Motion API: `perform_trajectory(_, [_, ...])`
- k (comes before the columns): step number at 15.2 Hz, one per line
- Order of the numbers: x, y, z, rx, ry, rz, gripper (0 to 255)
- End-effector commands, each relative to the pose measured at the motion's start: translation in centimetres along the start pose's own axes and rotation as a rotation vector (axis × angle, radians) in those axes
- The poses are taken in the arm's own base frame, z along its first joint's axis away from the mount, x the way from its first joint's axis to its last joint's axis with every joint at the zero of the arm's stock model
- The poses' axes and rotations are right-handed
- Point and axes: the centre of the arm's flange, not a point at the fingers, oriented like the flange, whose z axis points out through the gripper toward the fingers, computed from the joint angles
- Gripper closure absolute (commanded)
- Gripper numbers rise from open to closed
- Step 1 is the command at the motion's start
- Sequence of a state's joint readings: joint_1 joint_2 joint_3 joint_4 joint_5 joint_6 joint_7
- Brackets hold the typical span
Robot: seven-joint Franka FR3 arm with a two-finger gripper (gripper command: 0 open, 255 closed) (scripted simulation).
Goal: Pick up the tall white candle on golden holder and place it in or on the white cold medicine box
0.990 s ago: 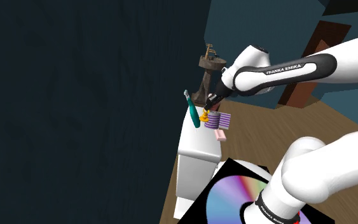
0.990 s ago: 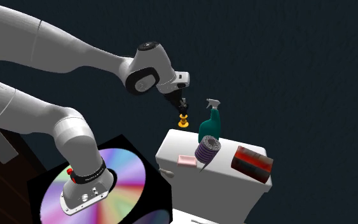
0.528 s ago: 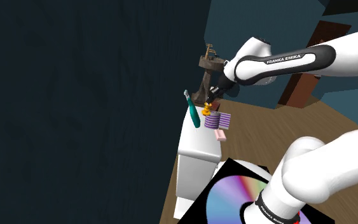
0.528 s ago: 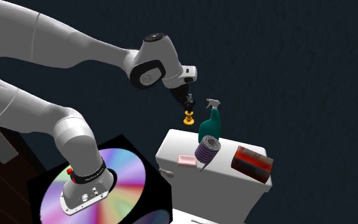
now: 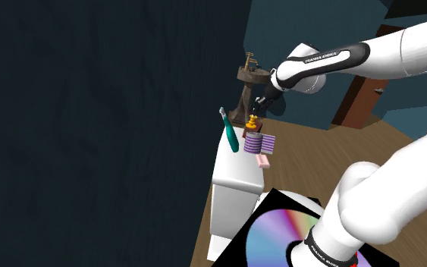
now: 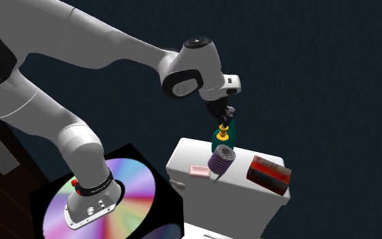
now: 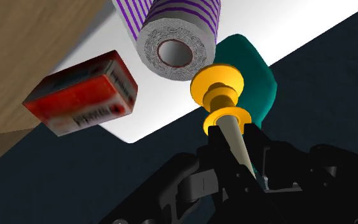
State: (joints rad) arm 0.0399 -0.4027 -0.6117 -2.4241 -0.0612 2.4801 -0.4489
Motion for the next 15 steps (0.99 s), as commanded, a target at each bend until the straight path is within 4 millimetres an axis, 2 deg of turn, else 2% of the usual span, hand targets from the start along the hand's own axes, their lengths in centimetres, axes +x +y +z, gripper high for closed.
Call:
perform_trajectory(1, [1.1,2.5,0.6,-0.002,0.000,-0.002,255])
perform_trajectory(15, [7.6,19.5,3.4,-0.002,0.000,-0.002,255])
